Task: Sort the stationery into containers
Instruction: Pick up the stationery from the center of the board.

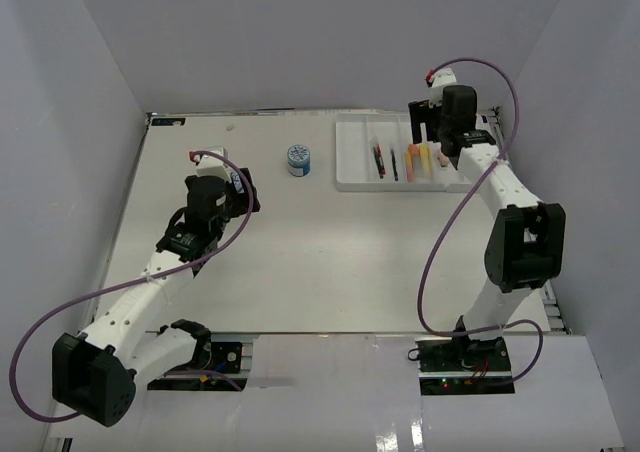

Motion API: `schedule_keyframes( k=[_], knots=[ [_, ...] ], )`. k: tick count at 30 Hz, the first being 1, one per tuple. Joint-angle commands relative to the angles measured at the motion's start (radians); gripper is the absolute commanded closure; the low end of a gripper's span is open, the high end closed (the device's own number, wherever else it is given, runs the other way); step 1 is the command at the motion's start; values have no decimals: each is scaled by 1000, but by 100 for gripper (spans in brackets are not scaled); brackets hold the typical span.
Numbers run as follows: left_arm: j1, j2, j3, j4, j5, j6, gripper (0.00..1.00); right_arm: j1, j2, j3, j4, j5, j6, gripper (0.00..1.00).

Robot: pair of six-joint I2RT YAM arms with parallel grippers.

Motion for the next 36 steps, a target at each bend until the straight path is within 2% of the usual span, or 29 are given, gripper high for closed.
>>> schedule_keyframes(
  k=[1,4,7,12,16,25,31,36],
  knots=[
    [8,16,38,-20,35,-7,2,94,-130,-96,43,-11,3,10],
    [6,47,37,-6,66,0,2,141,-207,-193,60,-27,39,10],
    [8,122,58,12,118,11,2,221,-351,-301,90,-29,100,10],
    [6,318,194,52,250,40,2,249,-544,-477,130,-81,262,10],
    [3,480,313,84,278,77,2,252,-711,-617,176,-136,337,10],
    [-5,735,458,310,328,160,2,251,-911,-800,155,-264,405,10],
    [-8,838,442,507,370,224,2,252,-983,-867,141,-293,397,10],
    [-8,924,492,518,373,251,2,252,-1011,-890,117,-307,388,10]
  ],
)
